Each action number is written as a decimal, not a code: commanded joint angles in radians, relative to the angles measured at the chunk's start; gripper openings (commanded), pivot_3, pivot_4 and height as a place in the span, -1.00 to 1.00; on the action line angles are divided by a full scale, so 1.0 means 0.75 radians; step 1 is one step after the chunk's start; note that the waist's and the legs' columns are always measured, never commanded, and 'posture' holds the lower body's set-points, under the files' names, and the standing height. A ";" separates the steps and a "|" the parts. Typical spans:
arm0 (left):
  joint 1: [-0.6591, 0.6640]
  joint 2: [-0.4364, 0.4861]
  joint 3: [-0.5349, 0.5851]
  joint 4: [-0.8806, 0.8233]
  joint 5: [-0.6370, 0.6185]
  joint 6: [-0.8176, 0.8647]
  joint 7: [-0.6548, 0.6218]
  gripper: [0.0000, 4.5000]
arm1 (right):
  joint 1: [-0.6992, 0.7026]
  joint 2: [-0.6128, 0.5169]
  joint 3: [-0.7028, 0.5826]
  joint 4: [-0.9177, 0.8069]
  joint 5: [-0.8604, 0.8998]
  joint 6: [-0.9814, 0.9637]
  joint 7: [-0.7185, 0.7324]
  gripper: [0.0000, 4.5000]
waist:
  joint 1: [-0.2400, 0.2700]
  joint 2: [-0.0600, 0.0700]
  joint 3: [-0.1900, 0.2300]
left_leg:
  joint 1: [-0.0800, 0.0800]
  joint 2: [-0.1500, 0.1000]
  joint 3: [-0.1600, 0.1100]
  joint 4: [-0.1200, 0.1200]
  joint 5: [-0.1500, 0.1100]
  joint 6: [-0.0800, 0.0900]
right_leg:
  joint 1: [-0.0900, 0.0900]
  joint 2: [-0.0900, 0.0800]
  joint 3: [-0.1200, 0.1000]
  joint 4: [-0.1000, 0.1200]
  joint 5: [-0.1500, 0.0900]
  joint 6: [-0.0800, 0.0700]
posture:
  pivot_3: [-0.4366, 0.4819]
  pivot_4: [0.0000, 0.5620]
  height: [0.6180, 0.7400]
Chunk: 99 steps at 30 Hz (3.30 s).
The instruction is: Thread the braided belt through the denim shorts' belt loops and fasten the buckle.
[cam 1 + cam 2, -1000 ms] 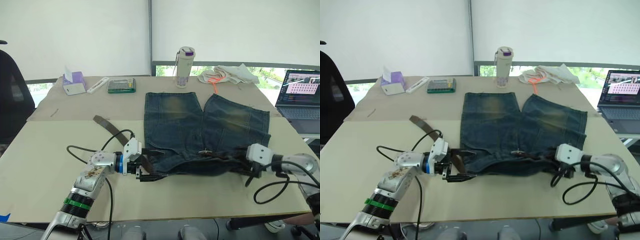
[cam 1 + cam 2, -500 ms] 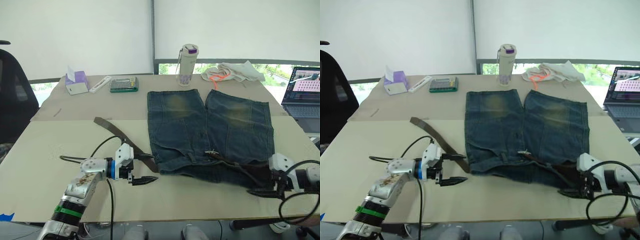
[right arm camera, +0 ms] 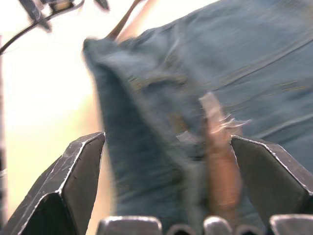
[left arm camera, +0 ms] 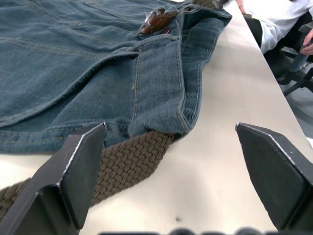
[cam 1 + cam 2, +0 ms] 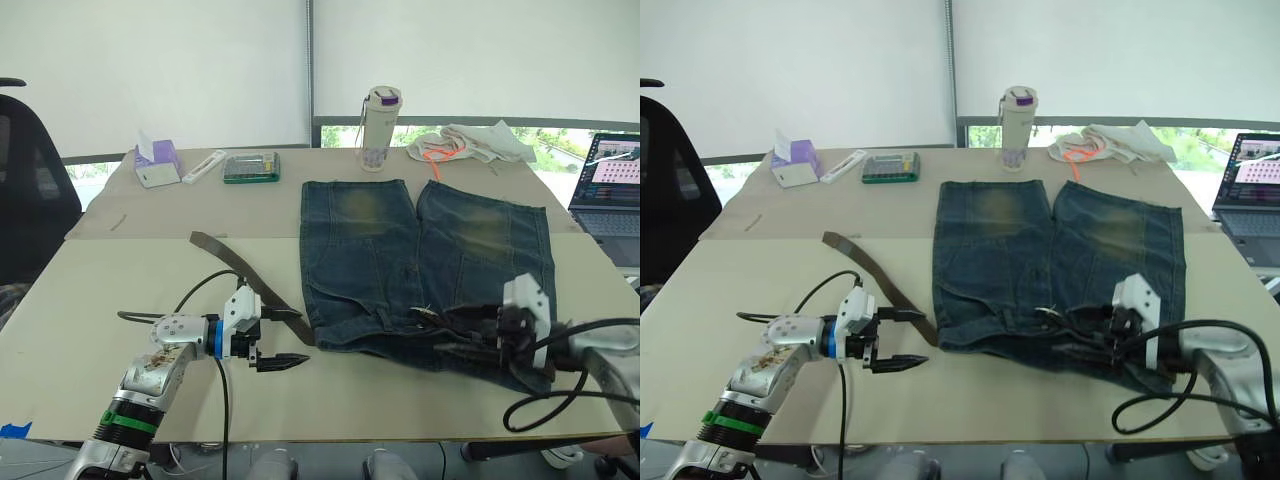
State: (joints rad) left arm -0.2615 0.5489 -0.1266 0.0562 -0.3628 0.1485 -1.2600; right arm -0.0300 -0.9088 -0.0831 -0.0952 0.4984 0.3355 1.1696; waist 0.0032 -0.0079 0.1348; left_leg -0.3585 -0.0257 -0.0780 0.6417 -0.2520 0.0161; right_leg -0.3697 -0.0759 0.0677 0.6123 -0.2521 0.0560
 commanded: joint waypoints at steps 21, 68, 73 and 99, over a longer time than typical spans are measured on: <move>0.015 -0.145 0.429 -0.190 -0.334 0.374 0.593 1.00 | 0.003 0.156 -0.106 -0.297 0.174 0.042 -0.154 1.00 | -0.020 -0.008 0.002 | 0.001 0.003 -0.001 0.000 0.000 0.000 | 0.000 0.001 0.000 0.001 0.000 0.001 | -0.05 -0.47 1.00; -0.728 -0.632 0.674 0.490 0.249 0.547 2.280 -0.90 | -0.229 0.300 0.019 -0.417 0.182 0.180 -0.241 1.00 | 0.011 -0.017 0.004 | -0.015 -0.012 -0.004 -0.001 0.008 -0.018 | -0.022 -0.002 -0.001 0.006 0.006 0.006 | -0.05 -0.47 1.00; -0.631 -0.655 0.600 0.341 0.213 0.268 2.031 -0.97 | -0.248 0.315 -0.007 -0.404 0.222 0.210 -0.266 1.00 | 0.011 -0.017 0.004 | -0.015 -0.012 -0.004 -0.001 0.008 -0.019 | -0.022 -0.002 0.000 0.006 0.006 0.005 | -0.05 -0.47 1.00; -0.601 -0.141 -0.386 0.446 1.397 -1.278 1.710 -0.97 | -0.615 0.598 -0.354 -0.277 1.426 0.934 -1.758 1.00 | 0.007 -0.013 0.002 | -0.017 -0.009 -0.002 -0.005 0.010 -0.018 | -0.023 -0.002 0.001 0.005 0.007 0.003 | -0.05 -0.47 1.00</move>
State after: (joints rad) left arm -0.6855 0.4385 -0.4155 0.3948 0.6676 -0.7721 -0.0036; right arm -0.4759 -0.4473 -0.3274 -0.2970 1.5019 1.0588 -0.1125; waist 0.0083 -0.0179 0.1362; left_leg -0.3710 -0.0327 -0.0792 0.6383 -0.2440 0.0032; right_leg -0.3867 -0.0774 0.0683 0.6163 -0.2465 0.0585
